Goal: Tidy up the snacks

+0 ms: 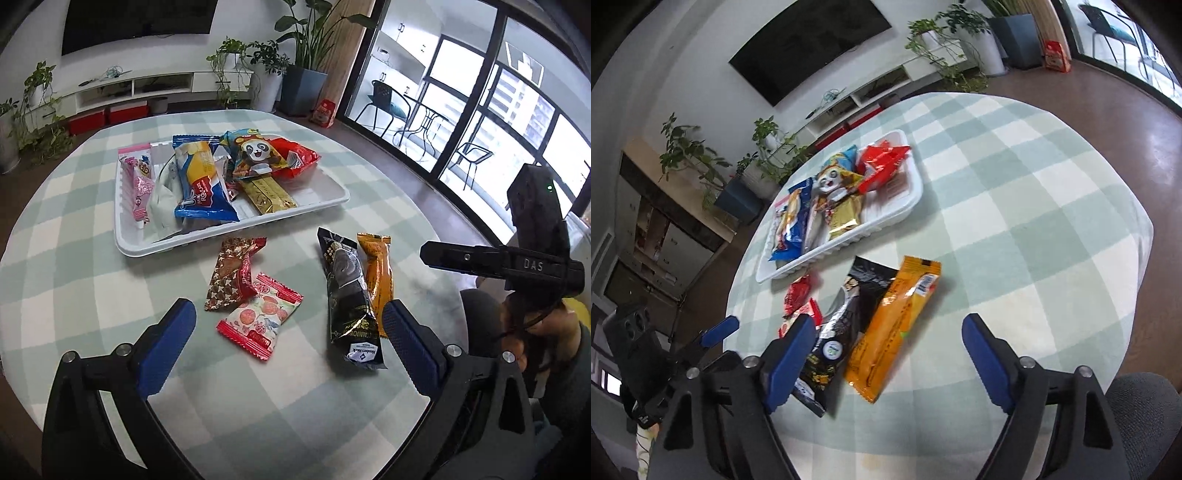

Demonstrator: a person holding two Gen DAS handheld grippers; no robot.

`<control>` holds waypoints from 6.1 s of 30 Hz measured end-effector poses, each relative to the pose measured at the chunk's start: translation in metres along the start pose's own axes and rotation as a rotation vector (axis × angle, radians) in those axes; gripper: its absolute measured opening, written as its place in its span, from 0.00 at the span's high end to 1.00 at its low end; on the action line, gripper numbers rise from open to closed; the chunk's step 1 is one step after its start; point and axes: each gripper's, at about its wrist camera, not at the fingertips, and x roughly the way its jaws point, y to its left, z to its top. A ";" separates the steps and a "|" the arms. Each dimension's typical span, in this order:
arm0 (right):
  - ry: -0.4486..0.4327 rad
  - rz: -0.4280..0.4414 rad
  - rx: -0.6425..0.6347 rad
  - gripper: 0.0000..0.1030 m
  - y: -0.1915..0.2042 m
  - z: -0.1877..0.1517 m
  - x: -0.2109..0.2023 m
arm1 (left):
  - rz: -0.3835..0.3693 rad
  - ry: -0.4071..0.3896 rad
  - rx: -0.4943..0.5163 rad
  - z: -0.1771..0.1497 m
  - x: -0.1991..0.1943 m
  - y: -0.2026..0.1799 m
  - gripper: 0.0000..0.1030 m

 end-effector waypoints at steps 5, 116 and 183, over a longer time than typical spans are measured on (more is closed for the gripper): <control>0.064 0.046 -0.074 0.28 0.029 -0.008 0.016 | -0.006 0.029 0.001 -0.002 0.003 0.009 0.32; 0.112 0.030 -0.160 0.75 0.025 -0.014 0.029 | -0.100 0.207 0.078 0.002 0.061 -0.014 0.69; 0.036 -0.155 -0.260 0.62 0.051 0.132 0.154 | 0.140 -0.027 -0.166 0.125 0.107 0.144 0.49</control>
